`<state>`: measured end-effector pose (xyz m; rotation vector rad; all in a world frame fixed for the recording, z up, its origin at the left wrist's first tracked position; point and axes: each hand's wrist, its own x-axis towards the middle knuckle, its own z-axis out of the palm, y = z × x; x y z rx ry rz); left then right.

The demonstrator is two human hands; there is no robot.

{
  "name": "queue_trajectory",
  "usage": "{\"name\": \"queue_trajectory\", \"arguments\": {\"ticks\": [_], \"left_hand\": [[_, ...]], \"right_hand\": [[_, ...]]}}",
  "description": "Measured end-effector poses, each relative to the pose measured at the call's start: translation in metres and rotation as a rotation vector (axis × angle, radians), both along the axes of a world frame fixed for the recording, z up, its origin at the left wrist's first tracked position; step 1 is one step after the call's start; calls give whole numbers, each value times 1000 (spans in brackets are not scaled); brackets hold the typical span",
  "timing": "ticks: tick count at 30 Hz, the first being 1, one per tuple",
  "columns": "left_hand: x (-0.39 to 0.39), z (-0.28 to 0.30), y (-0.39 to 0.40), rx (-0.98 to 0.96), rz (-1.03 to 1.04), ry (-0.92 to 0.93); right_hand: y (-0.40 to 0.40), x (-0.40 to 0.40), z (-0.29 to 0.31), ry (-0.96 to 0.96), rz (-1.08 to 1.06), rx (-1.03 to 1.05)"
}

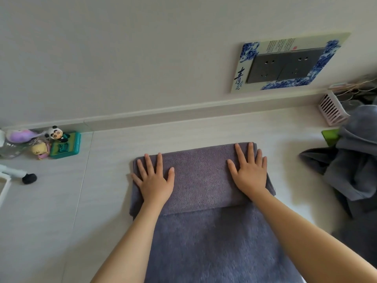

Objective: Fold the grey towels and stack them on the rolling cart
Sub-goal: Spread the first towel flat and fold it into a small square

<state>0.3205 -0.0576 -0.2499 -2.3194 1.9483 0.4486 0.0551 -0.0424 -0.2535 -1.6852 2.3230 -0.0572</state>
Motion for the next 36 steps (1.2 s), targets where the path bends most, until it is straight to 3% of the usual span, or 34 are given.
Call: {"name": "queue_trajectory", "arguments": {"ticks": [5,10,13,18,22,29,36], "left_hand": [[9,21,58,-69,104,217],[38,21,152,-28,188,223],[51,18,179,-90,204,294],[61,23,198,-77,305,469],[65,26,209,-44,304,463],[92,37,213,-127,288,714],[101,67,186,-159,328,1000]], "right_hand": [[63,-4,14,-102,-92,-63],[155,0,19,-95,-184,-111],[182,2,27,-237,-233,-87],[208,11,34,-354,-219,0],[226,12,37,-395,-197,-8],[248,15,52,-523,-214,-163],[225,9,77,-832,-331,-298]]}}
